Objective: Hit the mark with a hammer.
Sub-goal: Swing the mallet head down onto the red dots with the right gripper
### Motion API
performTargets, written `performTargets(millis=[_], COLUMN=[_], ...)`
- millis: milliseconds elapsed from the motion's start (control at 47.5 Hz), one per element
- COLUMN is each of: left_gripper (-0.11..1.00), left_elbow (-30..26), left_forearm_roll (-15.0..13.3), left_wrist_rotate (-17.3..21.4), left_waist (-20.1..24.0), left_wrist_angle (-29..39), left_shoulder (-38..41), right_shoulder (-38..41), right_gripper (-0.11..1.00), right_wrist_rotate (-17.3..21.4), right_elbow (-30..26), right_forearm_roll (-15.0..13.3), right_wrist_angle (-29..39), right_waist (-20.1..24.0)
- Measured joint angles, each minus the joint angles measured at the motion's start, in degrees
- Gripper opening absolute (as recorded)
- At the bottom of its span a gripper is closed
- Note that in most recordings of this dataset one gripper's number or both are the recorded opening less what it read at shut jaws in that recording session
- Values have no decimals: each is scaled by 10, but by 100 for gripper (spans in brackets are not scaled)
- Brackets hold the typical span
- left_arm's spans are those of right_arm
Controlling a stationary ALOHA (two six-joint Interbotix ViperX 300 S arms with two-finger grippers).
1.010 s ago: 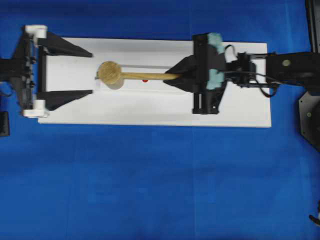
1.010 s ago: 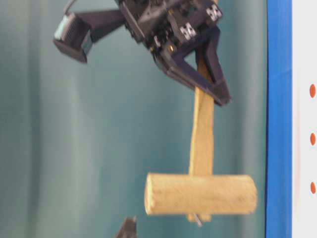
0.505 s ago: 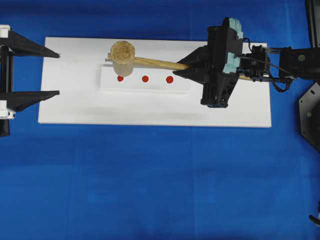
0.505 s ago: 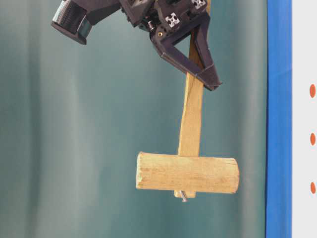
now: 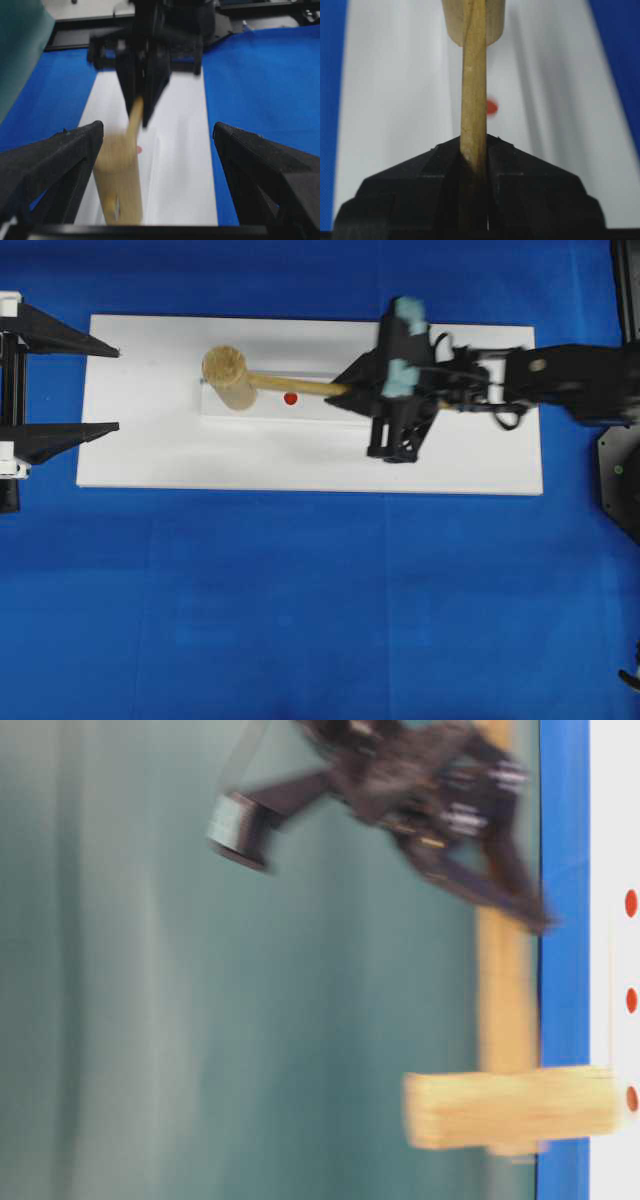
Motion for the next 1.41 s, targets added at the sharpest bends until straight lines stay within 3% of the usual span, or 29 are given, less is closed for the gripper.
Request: performTargets(millis=[126, 358, 610, 821, 1031, 1220, 1410], left_gripper=[89, 89, 89, 89, 89, 89, 89], left_elbow=[0, 0, 0, 2, 3, 3, 4], left_forearm_roll=[-1, 0, 0, 0, 0, 0, 0], left_wrist_rotate=[0, -1, -1, -1, -1, 0, -1], left_waist=[0, 0, 0, 0, 0, 0, 0], left_wrist_angle=[0, 2, 3, 3, 4, 4, 4], left_shoulder=[-1, -4, -4, -4, -4, -4, -4], right_shoulder=[35, 19, -72, -175, -227, -212, -110], right_gripper=[2, 2, 2, 2, 2, 2, 2], right_wrist_rotate=[-1, -3, -3, -4, -1, -1, 4], right_elbow=[-14, -15, 5, 56, 97, 98, 98], right_forearm_roll=[5, 6, 6, 5, 6, 6, 18], right_wrist_angle=[26, 37, 40, 40, 41, 40, 40], right_waist=[-3, -6, -11, -11, -12, -13, -12])
